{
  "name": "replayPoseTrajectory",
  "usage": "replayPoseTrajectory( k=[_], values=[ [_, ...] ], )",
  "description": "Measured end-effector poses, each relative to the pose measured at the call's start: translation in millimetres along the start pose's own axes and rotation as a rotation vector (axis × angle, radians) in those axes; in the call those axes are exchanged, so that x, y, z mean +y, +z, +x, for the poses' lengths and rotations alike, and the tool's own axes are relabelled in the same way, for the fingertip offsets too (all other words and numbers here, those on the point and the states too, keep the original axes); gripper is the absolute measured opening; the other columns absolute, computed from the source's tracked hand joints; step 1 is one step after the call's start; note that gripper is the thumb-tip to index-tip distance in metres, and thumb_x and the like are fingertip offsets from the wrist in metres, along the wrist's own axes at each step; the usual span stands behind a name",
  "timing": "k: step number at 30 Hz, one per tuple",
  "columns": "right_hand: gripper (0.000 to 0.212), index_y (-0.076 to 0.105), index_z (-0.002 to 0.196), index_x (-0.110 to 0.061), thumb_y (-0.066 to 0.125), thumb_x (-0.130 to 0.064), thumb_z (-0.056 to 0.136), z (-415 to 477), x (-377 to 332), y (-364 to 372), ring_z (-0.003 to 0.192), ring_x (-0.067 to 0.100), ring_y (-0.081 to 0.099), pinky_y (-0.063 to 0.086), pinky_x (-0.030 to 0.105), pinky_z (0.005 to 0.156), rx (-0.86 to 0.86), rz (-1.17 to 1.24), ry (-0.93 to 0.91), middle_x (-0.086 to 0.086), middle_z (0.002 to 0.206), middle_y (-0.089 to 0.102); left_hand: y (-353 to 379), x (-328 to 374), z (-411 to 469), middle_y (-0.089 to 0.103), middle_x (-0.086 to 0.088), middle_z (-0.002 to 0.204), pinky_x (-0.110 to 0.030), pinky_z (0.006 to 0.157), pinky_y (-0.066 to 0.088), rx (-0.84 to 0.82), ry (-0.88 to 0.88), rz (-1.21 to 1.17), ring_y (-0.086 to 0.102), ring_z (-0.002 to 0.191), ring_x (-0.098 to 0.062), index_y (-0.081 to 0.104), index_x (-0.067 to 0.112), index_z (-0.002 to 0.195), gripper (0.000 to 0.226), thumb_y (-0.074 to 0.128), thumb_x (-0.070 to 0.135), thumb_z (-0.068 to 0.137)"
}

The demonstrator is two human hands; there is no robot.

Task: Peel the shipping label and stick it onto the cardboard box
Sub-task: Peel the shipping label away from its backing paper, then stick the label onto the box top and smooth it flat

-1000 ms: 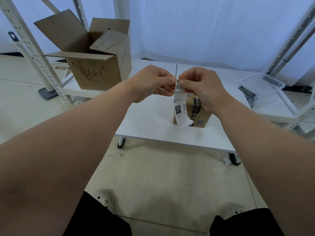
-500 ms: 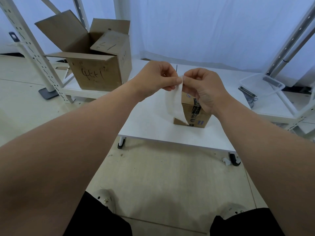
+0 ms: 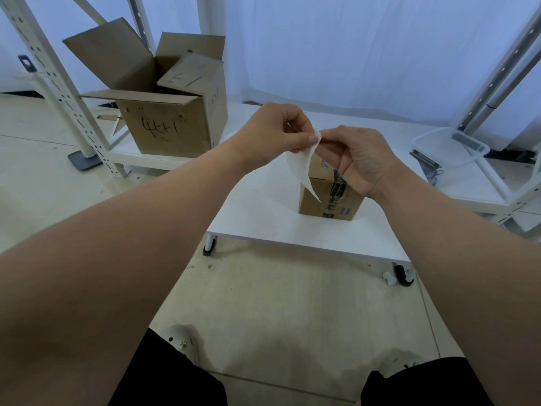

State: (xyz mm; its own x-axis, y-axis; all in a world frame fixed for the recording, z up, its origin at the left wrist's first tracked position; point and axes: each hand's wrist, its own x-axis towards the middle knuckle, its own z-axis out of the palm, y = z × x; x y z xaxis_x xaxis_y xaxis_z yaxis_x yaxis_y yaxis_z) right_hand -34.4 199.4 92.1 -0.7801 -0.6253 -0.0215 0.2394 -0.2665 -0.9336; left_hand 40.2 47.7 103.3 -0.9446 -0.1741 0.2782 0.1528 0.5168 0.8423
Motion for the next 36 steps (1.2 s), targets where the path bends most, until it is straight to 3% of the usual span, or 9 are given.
replayPoseTrajectory(
  k=[9, 17, 21, 25, 28, 31, 33, 35, 36],
  values=[
    [0.008, 0.066, 0.084, 0.009, 0.061, 0.003, 0.086, 0.3, 1.6, -0.1, 0.088, 0.025, 0.072, 0.056, 0.021, 0.077, -0.003, -0.095, -0.027, 0.019, 0.087, 0.071, -0.6, 3.8, -0.3, 0.07, -0.017, 0.089, -0.041, 0.085, 0.056, 0.012, 0.011, 0.053, 0.068, 0.085, -0.031, 0.068, -0.001, 0.093, 0.019, 0.071, 0.014, 0.082],
    [0.012, 0.065, 0.081, 0.006, 0.056, 0.005, 0.089, 1.3, 3.3, 1.1, 0.08, 0.017, 0.073, 0.057, 0.02, 0.076, -0.006, -0.132, -0.023, 0.012, 0.079, 0.073, 0.8, 6.1, -1.5, 0.071, -0.007, 0.079, -0.037, 0.079, 0.056, 0.045, 0.033, 0.235, 0.067, 0.079, -0.023, 0.071, 0.004, 0.087, 0.014, 0.067, 0.016, 0.083],
    [0.011, 0.065, 0.079, 0.005, 0.059, 0.006, 0.088, 1.4, 3.7, 2.7, 0.081, 0.017, 0.073, 0.057, 0.023, 0.081, 0.01, -0.173, -0.032, 0.012, 0.08, 0.072, 4.8, 5.3, -0.8, 0.067, 0.0, 0.074, -0.029, 0.072, 0.053, 0.099, 0.03, 0.278, 0.062, 0.072, -0.013, 0.07, 0.005, 0.084, 0.011, 0.063, 0.015, 0.082],
    [0.008, 0.066, 0.082, 0.005, 0.061, 0.002, 0.087, 1.4, 3.5, 5.3, 0.086, 0.02, 0.072, 0.056, 0.028, 0.089, 0.029, -0.214, -0.045, 0.016, 0.087, 0.071, 8.2, 4.2, -0.2, 0.066, 0.001, 0.073, -0.02, 0.061, 0.05, 0.14, 0.025, 0.263, 0.06, 0.068, -0.013, 0.065, 0.008, 0.081, 0.008, 0.062, 0.015, 0.082],
    [0.009, 0.066, 0.078, -0.001, 0.062, -0.002, 0.087, 0.4, 1.8, 7.7, 0.083, 0.018, 0.07, 0.056, 0.028, 0.085, 0.047, -0.256, -0.049, 0.013, 0.084, 0.071, 8.8, 2.7, -0.2, 0.066, -0.001, 0.075, -0.023, 0.067, 0.053, 0.16, -0.009, 0.147, 0.064, 0.07, -0.016, 0.064, 0.005, 0.082, 0.008, 0.061, 0.012, 0.082],
    [0.018, 0.061, 0.073, -0.007, 0.055, -0.003, 0.09, -0.9, -2.2, 9.8, 0.072, 0.013, 0.069, 0.057, 0.03, 0.079, 0.03, -0.209, -0.039, 0.004, 0.075, 0.071, 6.2, 0.0, -0.5, 0.058, -0.006, 0.107, -0.016, 0.064, 0.056, 0.207, -0.124, -0.063, 0.069, 0.071, -0.018, 0.057, 0.006, 0.103, 0.014, 0.053, 0.006, 0.09],
    [0.026, 0.053, 0.068, -0.013, 0.048, -0.003, 0.091, -1.9, -4.2, 10.6, 0.063, 0.01, 0.065, 0.055, 0.027, 0.068, 0.002, -0.164, -0.01, -0.006, 0.06, 0.065, 2.0, -5.4, -1.6, 0.045, -0.003, 0.125, -0.014, 0.06, 0.054, 0.15, -0.211, -0.061, 0.066, 0.066, -0.015, 0.044, 0.016, 0.129, 0.038, 0.055, 0.017, 0.093],
    [0.027, 0.046, 0.066, -0.015, 0.043, -0.004, 0.091, -2.9, -4.8, 10.8, 0.055, 0.009, 0.062, 0.05, 0.023, 0.06, -0.006, -0.141, 0.017, -0.01, 0.051, 0.057, -3.7, -11.1, -3.1, 0.047, -0.001, 0.12, -0.017, 0.061, 0.053, 0.046, -0.288, -0.106, 0.062, 0.065, -0.011, 0.036, 0.019, 0.14, 0.053, 0.058, 0.025, 0.093],
    [0.028, 0.044, 0.065, -0.016, 0.043, -0.004, 0.09, -2.5, -4.3, 10.0, 0.052, 0.008, 0.059, 0.049, 0.024, 0.058, 0.005, -0.142, 0.024, -0.01, 0.049, 0.052, -6.3, -12.8, -3.7, 0.054, -0.001, 0.109, -0.018, 0.061, 0.051, 0.016, -0.306, -0.163, 0.059, 0.064, -0.009, 0.042, 0.015, 0.136, 0.048, 0.059, 0.024, 0.092]
  ],
)
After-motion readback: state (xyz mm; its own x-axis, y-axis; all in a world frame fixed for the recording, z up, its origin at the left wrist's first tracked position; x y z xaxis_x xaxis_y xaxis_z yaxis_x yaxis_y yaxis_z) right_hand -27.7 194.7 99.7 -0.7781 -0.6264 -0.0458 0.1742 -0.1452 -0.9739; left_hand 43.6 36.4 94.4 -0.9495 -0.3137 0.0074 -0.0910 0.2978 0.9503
